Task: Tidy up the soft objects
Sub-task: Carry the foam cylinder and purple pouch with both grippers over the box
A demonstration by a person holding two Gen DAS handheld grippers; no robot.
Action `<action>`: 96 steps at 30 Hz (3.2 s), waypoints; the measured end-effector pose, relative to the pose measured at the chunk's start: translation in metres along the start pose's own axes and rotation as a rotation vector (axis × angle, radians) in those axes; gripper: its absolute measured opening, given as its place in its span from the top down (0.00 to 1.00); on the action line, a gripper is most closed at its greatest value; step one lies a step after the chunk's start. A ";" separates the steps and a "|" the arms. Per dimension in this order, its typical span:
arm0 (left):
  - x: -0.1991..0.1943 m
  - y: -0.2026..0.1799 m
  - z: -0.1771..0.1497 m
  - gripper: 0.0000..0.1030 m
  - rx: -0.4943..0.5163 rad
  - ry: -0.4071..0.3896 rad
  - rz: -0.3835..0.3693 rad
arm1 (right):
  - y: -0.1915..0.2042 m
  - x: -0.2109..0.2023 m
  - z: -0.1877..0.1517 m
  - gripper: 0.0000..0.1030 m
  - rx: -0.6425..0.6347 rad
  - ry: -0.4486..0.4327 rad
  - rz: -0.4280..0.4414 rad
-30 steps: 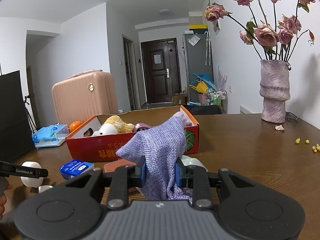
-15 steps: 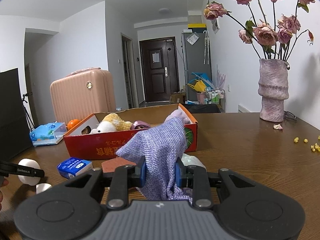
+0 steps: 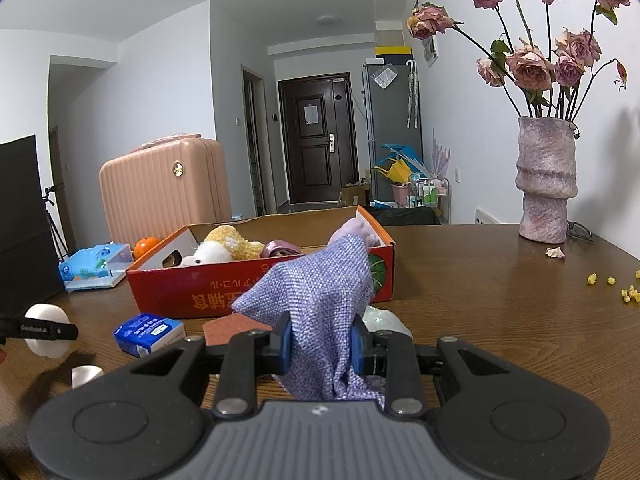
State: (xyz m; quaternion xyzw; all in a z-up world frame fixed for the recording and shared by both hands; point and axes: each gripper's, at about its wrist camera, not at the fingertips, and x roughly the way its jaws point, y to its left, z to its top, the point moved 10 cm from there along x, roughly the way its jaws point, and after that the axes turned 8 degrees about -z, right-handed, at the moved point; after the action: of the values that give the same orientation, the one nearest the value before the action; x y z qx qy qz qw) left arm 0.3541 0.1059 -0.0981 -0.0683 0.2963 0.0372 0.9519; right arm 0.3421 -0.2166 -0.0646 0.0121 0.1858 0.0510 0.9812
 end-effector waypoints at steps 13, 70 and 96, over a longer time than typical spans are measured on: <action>-0.027 -0.002 0.010 0.71 -0.040 -0.088 -0.014 | 0.007 -0.006 -0.001 0.74 -0.002 -0.010 0.021; -0.032 -0.090 0.107 0.71 -0.007 -0.285 -0.156 | 0.053 0.040 0.082 0.74 0.019 -0.142 0.061; 0.015 -0.089 0.147 0.71 -0.027 -0.289 -0.122 | 0.069 0.095 0.101 0.74 -0.002 -0.132 0.045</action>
State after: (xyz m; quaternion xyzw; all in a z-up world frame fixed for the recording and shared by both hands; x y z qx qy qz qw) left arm 0.4582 0.0404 0.0228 -0.0929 0.1508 -0.0074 0.9842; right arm 0.4602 -0.1390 -0.0024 0.0186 0.1205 0.0721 0.9899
